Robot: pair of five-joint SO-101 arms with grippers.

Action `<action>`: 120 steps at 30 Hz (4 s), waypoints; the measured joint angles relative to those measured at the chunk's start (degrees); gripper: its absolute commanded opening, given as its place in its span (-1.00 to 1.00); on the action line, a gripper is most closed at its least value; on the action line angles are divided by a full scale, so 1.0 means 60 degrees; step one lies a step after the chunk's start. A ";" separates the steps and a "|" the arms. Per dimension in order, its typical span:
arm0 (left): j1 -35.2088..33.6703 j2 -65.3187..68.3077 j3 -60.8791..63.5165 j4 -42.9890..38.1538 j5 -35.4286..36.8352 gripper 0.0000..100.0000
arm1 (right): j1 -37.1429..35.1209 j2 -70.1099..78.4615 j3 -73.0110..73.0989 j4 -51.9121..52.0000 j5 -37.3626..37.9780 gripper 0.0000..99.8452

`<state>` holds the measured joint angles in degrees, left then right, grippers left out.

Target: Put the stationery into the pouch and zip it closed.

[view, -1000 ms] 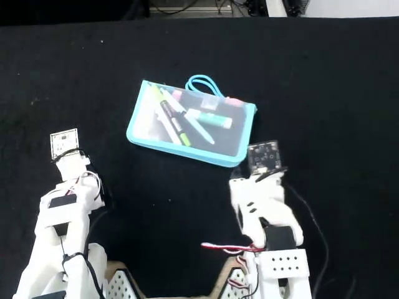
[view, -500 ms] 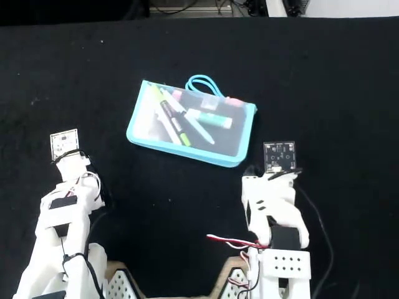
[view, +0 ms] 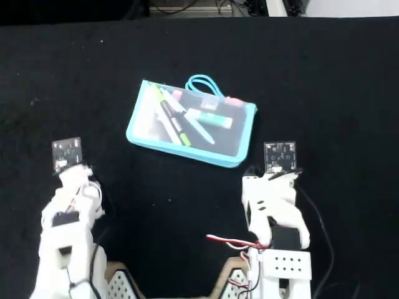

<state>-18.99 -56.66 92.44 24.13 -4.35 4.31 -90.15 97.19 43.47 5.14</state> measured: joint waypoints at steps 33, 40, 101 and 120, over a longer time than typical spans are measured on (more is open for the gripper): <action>0.0513 -0.7311 0.0645 0.5963 0.0674 -0.94 | 0.0000 0.0000 0.0000 0.2227 0.0029 -0.98; 0.0513 -0.7311 0.0645 0.6037 0.0674 -0.94 | 0.0000 -0.1245 0.0000 0.3458 0.0029 -0.98; 0.0513 -0.7956 0.0674 0.7853 0.0689 -0.94 | 0.0000 -0.2139 -0.0029 0.5172 0.0029 -0.98; 0.0513 -0.7956 0.0674 0.7853 0.0689 -0.94 | -0.0205 -0.2139 -0.0029 0.5172 0.0029 -0.98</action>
<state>-15.91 -104.40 96.48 71.25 -0.22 3.08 -102.99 97.01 74.51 5.32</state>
